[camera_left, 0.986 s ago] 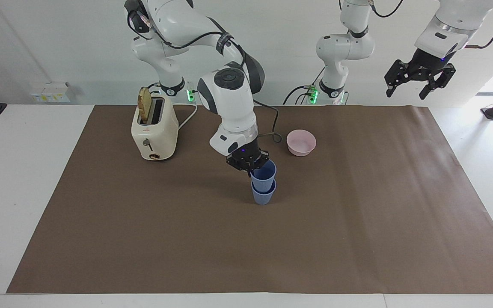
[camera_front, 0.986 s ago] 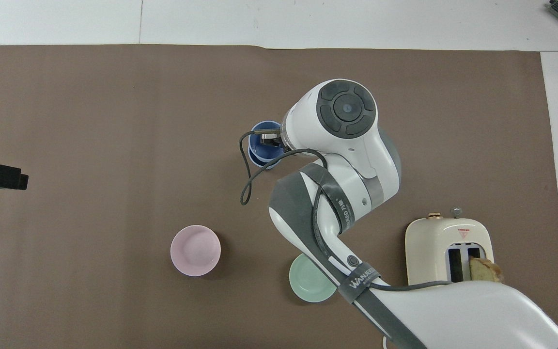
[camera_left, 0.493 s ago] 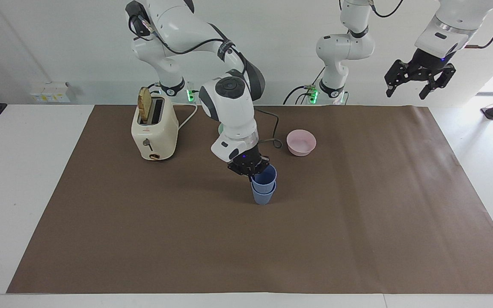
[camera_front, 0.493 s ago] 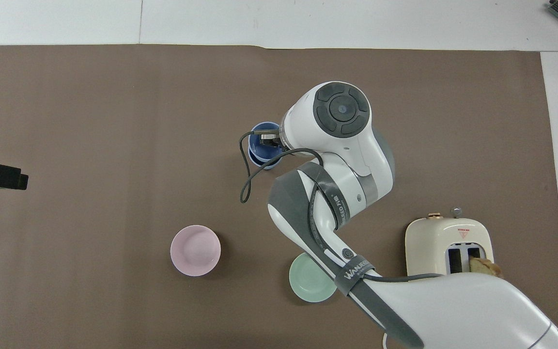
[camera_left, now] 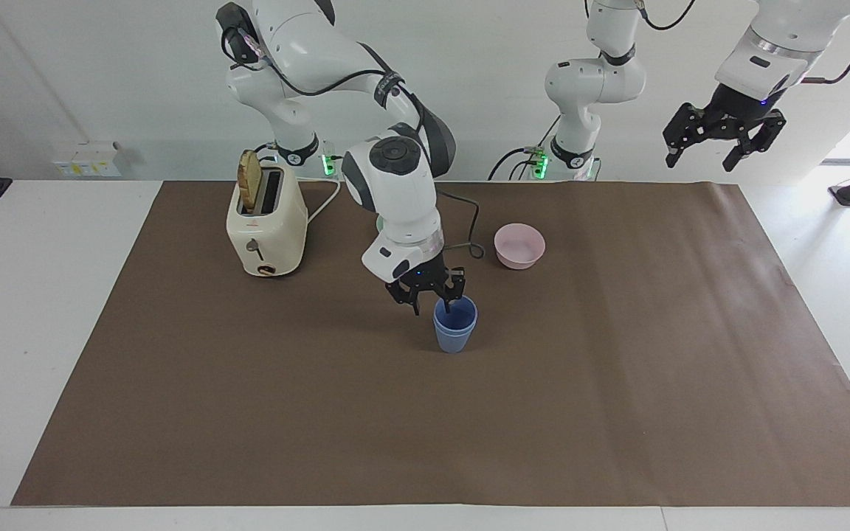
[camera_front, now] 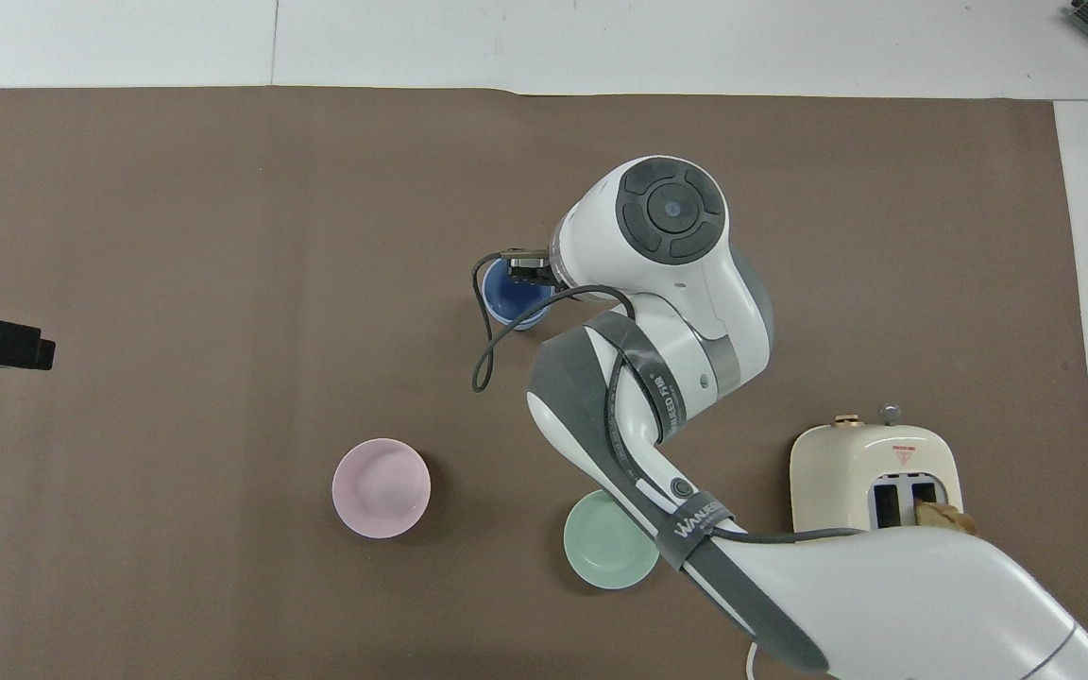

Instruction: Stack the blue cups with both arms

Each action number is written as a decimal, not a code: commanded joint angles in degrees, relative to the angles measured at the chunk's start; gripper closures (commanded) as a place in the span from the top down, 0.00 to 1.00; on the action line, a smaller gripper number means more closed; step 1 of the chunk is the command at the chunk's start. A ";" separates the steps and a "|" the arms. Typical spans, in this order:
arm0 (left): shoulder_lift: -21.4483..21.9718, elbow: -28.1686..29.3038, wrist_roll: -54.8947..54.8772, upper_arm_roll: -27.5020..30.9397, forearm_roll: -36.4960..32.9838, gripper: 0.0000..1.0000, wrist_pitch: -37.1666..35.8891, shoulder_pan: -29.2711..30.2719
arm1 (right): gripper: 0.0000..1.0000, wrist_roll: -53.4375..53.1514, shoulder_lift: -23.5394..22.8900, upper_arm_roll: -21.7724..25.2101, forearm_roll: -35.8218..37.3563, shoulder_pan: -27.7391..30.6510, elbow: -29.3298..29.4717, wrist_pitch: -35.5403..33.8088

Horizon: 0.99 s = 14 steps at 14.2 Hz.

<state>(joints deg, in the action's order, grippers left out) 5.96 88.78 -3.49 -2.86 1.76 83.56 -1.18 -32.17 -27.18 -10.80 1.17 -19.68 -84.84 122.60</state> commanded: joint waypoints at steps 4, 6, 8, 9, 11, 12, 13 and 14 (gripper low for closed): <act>0.55 0.08 -0.91 -0.48 0.71 1.00 -0.33 0.91 | 1.00 0.70 2.03 -0.53 0.67 5.87 3.01 -4.46; 0.55 0.00 -0.91 -0.39 0.71 1.00 -0.33 0.91 | 1.00 3.60 3.53 -0.10 1.03 6.23 4.41 -9.11; 0.55 -0.01 -0.91 -0.48 0.71 1.00 -0.33 0.91 | 1.00 5.71 4.58 0.87 1.11 7.63 5.91 -13.86; 0.55 -0.01 -0.91 -0.48 0.71 1.00 -0.33 0.91 | 1.00 7.02 5.46 0.96 1.11 8.33 6.53 -16.14; 0.55 0.00 -0.91 -0.48 0.71 1.00 -0.33 0.91 | 1.00 10.54 8.09 0.96 2.16 9.91 6.71 -20.28; 0.55 -0.01 -0.91 -0.48 0.71 1.00 -0.33 0.91 | 1.00 12.29 9.41 0.96 2.34 10.97 6.71 -22.21; 0.55 0.08 -0.91 -0.48 0.71 1.00 -0.33 0.91 | 1.00 14.23 10.64 0.87 2.34 12.28 6.71 -24.23; 0.55 0.00 -0.91 -0.48 0.71 1.00 -0.33 0.91 | 1.00 16.42 11.61 0.87 2.34 13.51 6.71 -25.99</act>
<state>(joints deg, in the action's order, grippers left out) 5.96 88.78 -3.49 -2.86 1.76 83.56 -1.18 -19.64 -17.75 -9.40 2.42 -8.52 -77.78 99.57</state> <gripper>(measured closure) 0.000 0.000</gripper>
